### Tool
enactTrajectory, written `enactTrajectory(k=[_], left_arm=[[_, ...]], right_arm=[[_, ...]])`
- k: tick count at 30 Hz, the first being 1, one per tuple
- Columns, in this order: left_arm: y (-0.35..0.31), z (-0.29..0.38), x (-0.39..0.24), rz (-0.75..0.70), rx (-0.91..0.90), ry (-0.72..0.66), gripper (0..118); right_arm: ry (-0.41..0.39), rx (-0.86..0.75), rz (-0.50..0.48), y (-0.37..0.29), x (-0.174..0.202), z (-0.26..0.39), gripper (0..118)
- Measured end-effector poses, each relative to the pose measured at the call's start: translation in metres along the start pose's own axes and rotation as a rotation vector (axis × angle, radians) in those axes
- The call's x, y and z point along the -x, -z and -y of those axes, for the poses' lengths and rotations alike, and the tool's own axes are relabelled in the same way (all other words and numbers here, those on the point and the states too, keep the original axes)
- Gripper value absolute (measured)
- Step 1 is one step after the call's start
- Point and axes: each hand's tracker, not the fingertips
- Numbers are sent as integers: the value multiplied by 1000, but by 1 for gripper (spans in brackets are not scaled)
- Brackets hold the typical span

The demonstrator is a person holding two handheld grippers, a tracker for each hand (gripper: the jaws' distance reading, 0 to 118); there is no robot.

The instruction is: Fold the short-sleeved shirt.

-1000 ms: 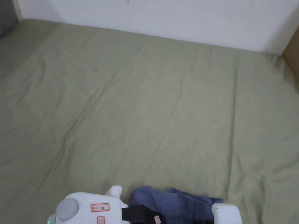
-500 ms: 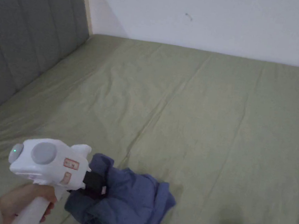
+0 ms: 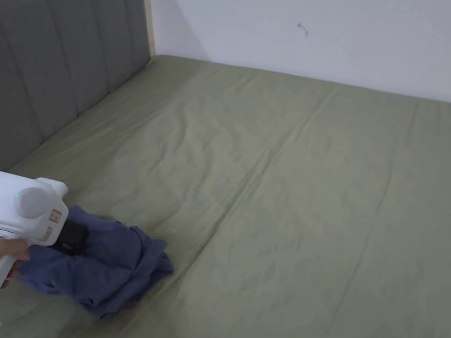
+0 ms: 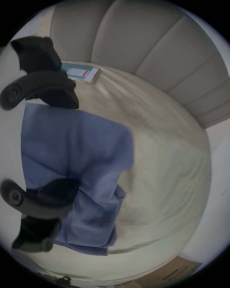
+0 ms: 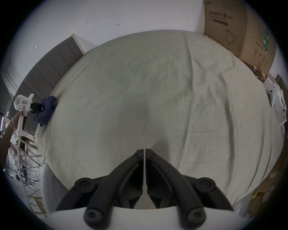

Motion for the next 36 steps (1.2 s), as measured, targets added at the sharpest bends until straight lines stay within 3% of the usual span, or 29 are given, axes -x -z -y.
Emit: enactTrajectory(k=[4,7,8,9,10,11,14,21,26,30,36], left_arm=[[-37,4,11,182,-51,-180,106],[-68,12,-1,300,-106,-175,99],[-80,17,-10,326,-130,-163,83],[-91,22,-19,342,-154,-146,44],[-102,27,-32,360,-174,-128,17],[-111,33,-42,365,-202,-118,7],[-141,51,-82,447,-254,-92,0],[-189,87,-171,592,-348,-8,0],[-217,104,-215,480,-510,105,0],[-231,103,-228,493,-513,82,0],[-282,114,-248,388,-700,127,0]], right_arm=[[8,-24,-12,-8,1,-2,2],[1,-46,-32,-19,5,-1,2],[-6,-54,-38,-20,6,-1,2],[-17,-63,-46,-15,4,-2,2],[-29,-72,-51,-15,4,-2,2],[-38,-81,-55,-15,5,-2,3],[-7,-129,-111,-37,13,-5,2],[24,-216,-153,-80,11,-6,2],[51,-309,-132,-101,11,-10,2],[11,-420,-71,-130,18,-17,2],[-36,-581,-12,-175,36,-27,2]])
